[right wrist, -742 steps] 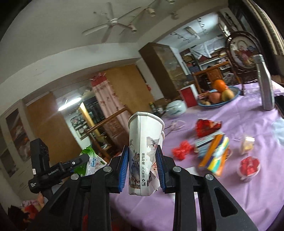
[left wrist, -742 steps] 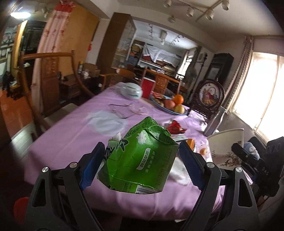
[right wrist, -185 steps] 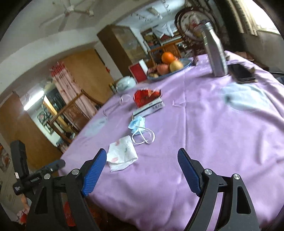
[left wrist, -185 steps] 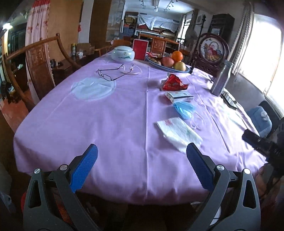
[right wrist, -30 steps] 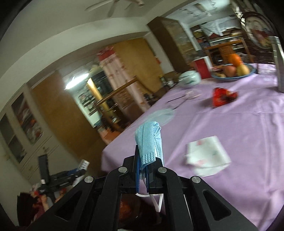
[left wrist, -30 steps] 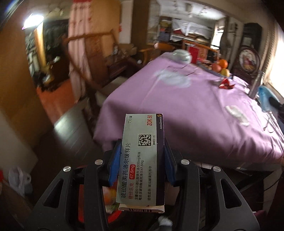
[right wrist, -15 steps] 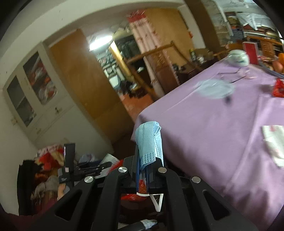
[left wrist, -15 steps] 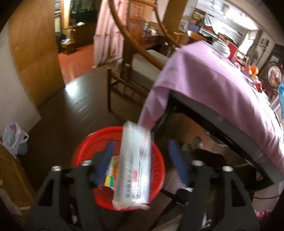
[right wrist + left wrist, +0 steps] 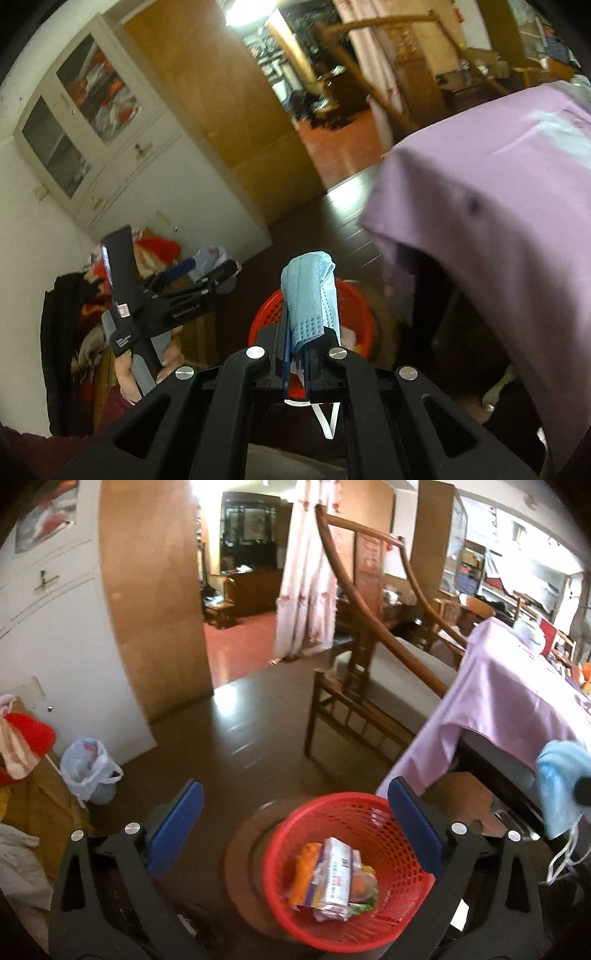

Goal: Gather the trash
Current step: 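Carry the medicine box and mask over the red basket and open both tools, then move both tools back over the table toward the napkin and snack bag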

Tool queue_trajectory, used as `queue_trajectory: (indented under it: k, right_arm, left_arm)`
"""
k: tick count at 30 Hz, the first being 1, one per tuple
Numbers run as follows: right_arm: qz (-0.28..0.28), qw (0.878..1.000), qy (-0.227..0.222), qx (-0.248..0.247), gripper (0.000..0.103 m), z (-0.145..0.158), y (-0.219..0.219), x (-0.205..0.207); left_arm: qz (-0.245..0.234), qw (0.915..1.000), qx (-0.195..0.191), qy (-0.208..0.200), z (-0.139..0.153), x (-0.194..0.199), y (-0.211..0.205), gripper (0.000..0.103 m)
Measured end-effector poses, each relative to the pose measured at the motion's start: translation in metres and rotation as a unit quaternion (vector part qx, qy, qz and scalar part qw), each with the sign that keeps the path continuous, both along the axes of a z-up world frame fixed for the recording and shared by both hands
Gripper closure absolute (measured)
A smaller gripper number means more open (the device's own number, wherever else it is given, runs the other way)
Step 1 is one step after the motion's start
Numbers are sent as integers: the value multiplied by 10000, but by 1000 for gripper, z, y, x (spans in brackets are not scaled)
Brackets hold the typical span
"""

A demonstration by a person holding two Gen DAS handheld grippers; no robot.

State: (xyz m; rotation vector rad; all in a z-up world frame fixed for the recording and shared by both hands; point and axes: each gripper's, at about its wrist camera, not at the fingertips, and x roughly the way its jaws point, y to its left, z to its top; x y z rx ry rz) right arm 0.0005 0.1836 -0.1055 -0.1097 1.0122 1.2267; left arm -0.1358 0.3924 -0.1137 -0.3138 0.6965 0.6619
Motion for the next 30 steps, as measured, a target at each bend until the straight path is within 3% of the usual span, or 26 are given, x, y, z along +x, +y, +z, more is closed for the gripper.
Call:
queue_trajectory:
  k: [4, 6, 7, 11, 18, 30]
  right_arm:
    - [223, 9996, 87, -151, 94, -13, 34, -6]
    - [264, 9991, 68, -322, 83, -20, 49, -8]
    - [264, 9990, 78, -345, 72, -22, 51, -7]
    - [276, 9990, 41, -345, 70, -22, 53, -10]
    - [31, 9999, -35, -129, 64, -7, 26, 0]
    - [-1115, 9922, -371, 408, 50, 28, -79, 28]
  left_arm:
    - [66, 10000, 12, -49, 0, -7, 7, 7]
    - [78, 9999, 12, -97, 2, -11, 9, 7]
    - [89, 9999, 5, -126, 3, -13, 10, 7]
    - [81, 9997, -59, -227, 4, -15, 12, 7]
    - [-49, 9998, -31, -194, 9, -7, 3, 7]
    - [-702, 9964, 117, -469, 41, 16, -48, 7]
